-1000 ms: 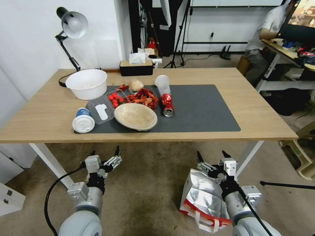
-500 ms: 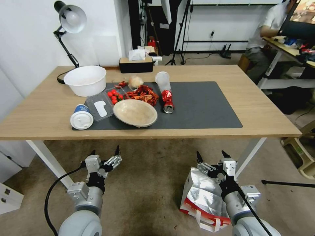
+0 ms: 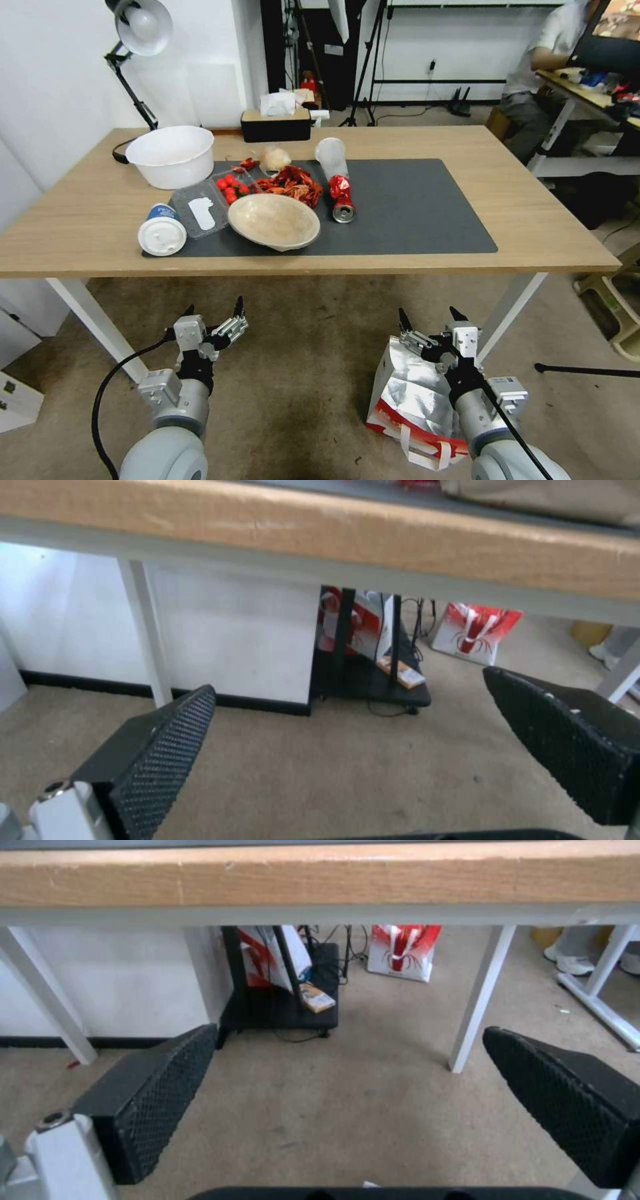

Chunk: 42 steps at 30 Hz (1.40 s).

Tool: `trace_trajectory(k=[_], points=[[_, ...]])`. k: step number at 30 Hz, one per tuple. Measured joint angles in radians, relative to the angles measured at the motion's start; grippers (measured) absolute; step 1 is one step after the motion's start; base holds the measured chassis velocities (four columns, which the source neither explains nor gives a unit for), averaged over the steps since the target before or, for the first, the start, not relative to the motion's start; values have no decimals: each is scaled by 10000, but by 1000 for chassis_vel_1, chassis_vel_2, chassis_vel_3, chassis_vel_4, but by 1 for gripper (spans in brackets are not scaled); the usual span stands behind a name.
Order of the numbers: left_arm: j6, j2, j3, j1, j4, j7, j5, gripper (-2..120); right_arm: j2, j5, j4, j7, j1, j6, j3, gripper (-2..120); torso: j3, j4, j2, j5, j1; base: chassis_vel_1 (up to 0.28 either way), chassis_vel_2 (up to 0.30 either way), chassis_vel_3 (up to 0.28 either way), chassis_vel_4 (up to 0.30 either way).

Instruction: Pick up the food delivery bag from the floor and place it on the table.

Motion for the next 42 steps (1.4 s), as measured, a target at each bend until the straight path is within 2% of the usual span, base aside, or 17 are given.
trace_trajectory(k=[42], points=[[50, -7, 85, -49, 13, -24, 66, 100, 17, -46, -62, -60, 58, 2, -16, 100, -1058, 0, -1780, 0, -723, 0, 0, 0, 0]])
